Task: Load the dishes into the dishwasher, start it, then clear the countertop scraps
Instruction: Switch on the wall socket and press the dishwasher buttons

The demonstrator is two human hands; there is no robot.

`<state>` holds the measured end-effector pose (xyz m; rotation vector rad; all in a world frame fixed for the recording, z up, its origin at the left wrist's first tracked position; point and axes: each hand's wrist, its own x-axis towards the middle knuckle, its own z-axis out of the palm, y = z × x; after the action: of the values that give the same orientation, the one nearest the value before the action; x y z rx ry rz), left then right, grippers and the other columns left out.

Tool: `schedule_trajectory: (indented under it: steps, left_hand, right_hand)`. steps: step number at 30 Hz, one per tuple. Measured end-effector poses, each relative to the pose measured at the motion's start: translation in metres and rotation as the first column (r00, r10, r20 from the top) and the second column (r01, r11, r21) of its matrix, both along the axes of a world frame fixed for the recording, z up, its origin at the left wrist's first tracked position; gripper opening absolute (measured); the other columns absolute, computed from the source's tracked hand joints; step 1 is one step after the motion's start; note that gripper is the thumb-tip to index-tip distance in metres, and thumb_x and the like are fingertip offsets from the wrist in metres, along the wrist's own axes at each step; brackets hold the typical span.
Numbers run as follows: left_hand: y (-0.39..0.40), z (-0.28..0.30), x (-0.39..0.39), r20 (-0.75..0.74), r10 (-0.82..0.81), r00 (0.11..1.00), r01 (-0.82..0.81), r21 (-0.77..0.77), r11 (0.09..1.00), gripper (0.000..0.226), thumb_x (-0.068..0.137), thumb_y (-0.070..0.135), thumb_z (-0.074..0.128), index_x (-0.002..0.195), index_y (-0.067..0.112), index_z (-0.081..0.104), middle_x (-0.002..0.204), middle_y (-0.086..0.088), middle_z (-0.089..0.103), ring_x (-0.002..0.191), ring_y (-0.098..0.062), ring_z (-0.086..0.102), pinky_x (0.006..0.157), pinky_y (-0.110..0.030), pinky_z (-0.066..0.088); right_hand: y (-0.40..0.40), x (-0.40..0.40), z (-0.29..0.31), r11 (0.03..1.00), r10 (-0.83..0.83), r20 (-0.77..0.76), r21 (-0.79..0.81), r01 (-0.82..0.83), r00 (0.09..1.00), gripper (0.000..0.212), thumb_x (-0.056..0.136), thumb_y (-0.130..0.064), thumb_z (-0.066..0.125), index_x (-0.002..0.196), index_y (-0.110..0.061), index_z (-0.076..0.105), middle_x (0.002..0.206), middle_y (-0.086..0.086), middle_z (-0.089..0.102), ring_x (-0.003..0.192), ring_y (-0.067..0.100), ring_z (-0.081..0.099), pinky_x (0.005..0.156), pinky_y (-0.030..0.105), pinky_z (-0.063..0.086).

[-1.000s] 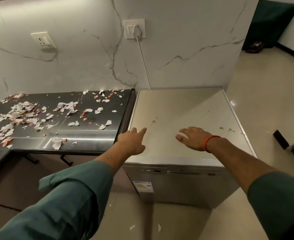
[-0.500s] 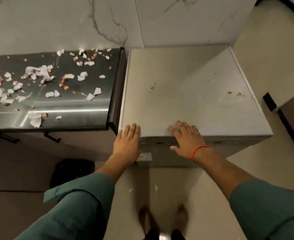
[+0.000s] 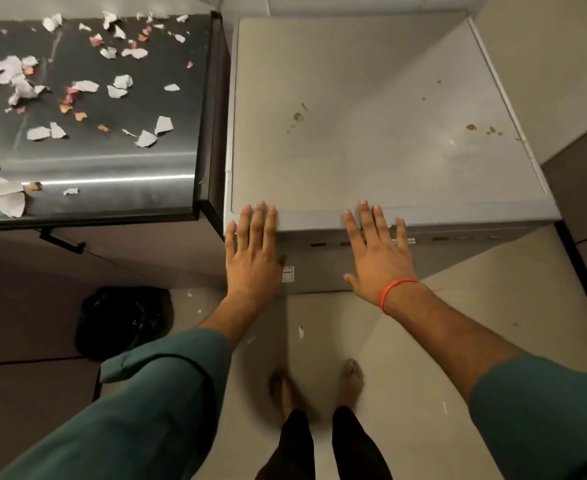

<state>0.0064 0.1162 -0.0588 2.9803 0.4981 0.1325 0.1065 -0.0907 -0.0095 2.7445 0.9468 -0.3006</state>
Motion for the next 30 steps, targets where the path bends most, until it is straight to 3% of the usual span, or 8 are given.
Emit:
schedule_trajectory:
  steps: [12,18,24,30]
  left_hand:
    - [0.015,-0.02,0.001,0.13,-0.08,0.988,0.061,0.141,0.988,0.111,0.075,0.028,0.083,0.162,0.021,0.015,0.166,-0.007,0.009,0.154,-0.03,0.005,0.124,-0.043,-0.014]
    - [0.025,-0.023,-0.001,0.149,-0.167,0.975,0.136,0.2,0.97,0.116,0.072,0.045,0.087,0.162,0.023,0.016,0.165,-0.006,0.009,0.153,-0.029,0.006,0.122,-0.04,-0.016]
    - [0.019,-0.037,0.004,0.239,-0.143,0.961,0.088,0.228,0.97,0.105,0.077,0.054,0.077,0.156,0.026,0.013,0.16,-0.005,0.011,0.15,-0.03,0.011,0.122,-0.045,-0.003]
    - [0.032,-0.043,0.003,0.234,-0.219,0.947,0.14,0.312,0.94,0.121,0.068,0.064,0.081,0.158,0.023,0.011,0.16,-0.005,0.011,0.15,-0.031,0.013,0.121,-0.051,0.011]
  right_hand:
    - [-0.004,-0.004,-0.017,0.999,0.032,0.098,0.034,-0.035,0.995,0.12,0.087,-0.054,0.066,0.156,-0.014,-0.024,0.161,0.018,-0.032,0.152,0.037,-0.02,0.123,0.059,0.0]
    - [-0.012,0.0,-0.028,0.992,0.081,0.158,0.081,-0.095,0.984,0.122,0.084,-0.05,0.07,0.158,-0.015,-0.02,0.163,0.019,-0.025,0.153,0.039,-0.015,0.124,0.057,0.002]
    - [-0.015,0.006,-0.05,0.978,0.088,0.27,0.16,-0.135,0.959,0.124,0.08,-0.048,0.074,0.159,-0.017,-0.017,0.166,0.016,-0.018,0.154,0.038,-0.012,0.123,0.059,0.002]
    - [-0.014,0.016,-0.072,0.942,0.054,0.373,0.289,-0.172,0.926,0.12,0.077,-0.043,0.078,0.161,-0.021,-0.004,0.168,0.013,-0.001,0.155,0.034,-0.001,0.121,0.057,-0.001]
